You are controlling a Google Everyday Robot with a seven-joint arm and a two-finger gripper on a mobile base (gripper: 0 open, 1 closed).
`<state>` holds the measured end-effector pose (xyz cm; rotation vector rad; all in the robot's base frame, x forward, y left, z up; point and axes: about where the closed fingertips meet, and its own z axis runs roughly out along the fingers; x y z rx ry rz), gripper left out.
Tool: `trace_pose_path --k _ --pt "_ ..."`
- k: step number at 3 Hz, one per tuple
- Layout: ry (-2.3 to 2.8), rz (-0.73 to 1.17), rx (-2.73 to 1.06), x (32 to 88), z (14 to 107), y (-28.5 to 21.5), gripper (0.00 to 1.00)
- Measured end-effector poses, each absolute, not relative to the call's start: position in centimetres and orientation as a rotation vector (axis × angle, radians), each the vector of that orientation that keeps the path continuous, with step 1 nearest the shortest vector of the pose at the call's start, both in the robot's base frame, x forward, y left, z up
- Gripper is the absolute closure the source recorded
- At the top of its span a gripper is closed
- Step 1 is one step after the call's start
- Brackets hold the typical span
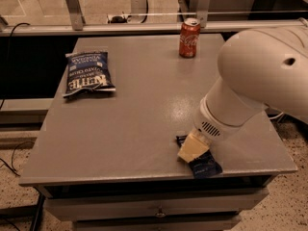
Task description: Pick rxbar blueberry
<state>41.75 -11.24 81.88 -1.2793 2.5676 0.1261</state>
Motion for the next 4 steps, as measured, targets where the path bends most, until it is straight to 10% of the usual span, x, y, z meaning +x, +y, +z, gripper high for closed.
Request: trace_pose_path --k 2,4 --pt "2.495 0.108 -1.326 43.2 83.7 -10.1 1.0" --pt "2.239 0.238 -1.459 47.9 86.7 -8.2 1.0"
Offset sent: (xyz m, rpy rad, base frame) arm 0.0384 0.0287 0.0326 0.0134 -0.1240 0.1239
